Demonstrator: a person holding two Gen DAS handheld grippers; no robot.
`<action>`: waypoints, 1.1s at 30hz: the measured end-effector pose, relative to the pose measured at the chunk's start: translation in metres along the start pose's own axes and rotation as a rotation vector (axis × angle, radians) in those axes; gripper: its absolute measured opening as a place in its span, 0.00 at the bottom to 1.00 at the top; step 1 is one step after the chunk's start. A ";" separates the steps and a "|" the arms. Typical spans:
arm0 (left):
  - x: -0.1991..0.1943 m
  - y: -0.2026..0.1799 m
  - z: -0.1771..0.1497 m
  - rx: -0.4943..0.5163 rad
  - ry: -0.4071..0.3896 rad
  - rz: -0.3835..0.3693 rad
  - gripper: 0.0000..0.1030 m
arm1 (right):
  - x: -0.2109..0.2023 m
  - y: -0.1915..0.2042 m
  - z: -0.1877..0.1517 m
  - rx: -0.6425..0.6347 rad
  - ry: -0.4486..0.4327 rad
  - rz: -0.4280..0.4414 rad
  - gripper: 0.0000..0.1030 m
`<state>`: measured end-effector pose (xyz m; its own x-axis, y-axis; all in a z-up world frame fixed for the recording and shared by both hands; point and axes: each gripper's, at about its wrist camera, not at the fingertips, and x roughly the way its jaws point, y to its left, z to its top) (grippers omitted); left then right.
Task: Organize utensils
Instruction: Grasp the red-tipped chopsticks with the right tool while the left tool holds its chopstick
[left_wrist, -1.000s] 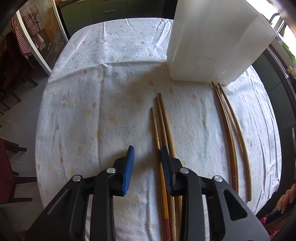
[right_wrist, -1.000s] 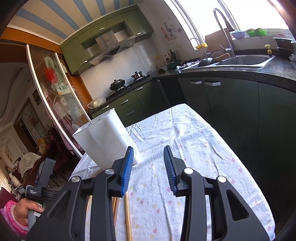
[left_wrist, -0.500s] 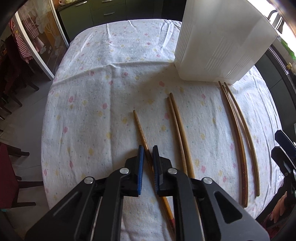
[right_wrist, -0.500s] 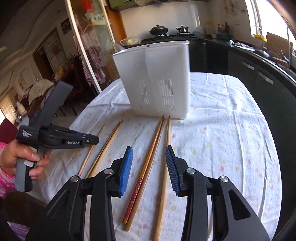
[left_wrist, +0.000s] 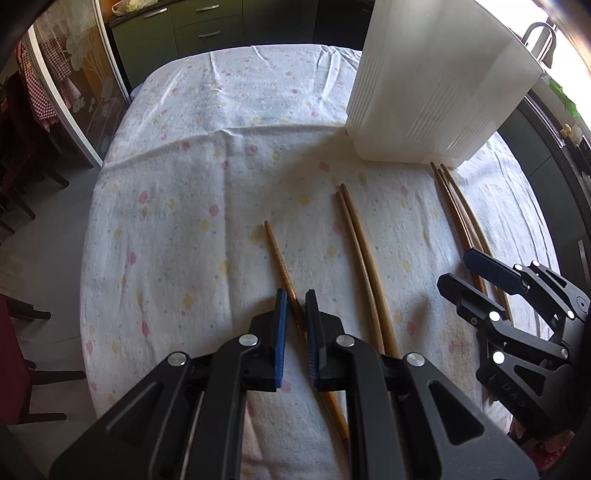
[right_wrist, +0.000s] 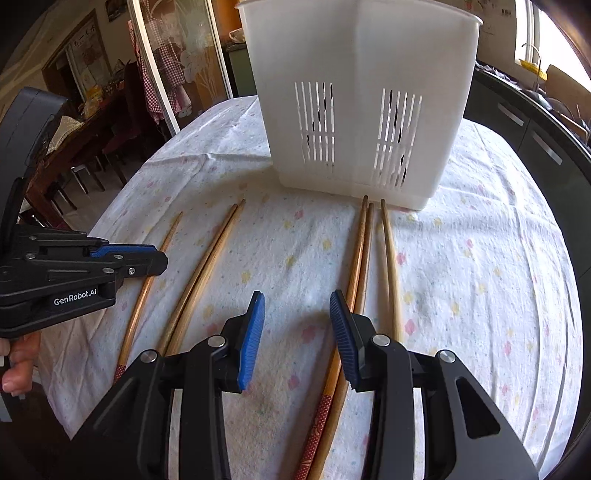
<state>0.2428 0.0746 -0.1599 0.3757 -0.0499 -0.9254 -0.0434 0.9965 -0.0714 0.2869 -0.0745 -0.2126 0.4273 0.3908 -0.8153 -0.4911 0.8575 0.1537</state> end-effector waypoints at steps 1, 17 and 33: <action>0.000 0.000 0.000 0.001 -0.001 0.000 0.11 | 0.001 0.001 0.001 -0.004 0.005 0.017 0.39; -0.001 0.002 -0.002 0.012 -0.012 -0.019 0.11 | 0.006 -0.009 0.023 0.036 0.013 0.011 0.39; 0.000 0.003 0.000 0.013 -0.006 -0.020 0.11 | 0.019 -0.007 0.038 -0.014 0.102 -0.071 0.46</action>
<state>0.2426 0.0773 -0.1603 0.3820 -0.0699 -0.9215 -0.0236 0.9961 -0.0853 0.3271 -0.0601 -0.2084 0.3826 0.2923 -0.8764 -0.4727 0.8770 0.0861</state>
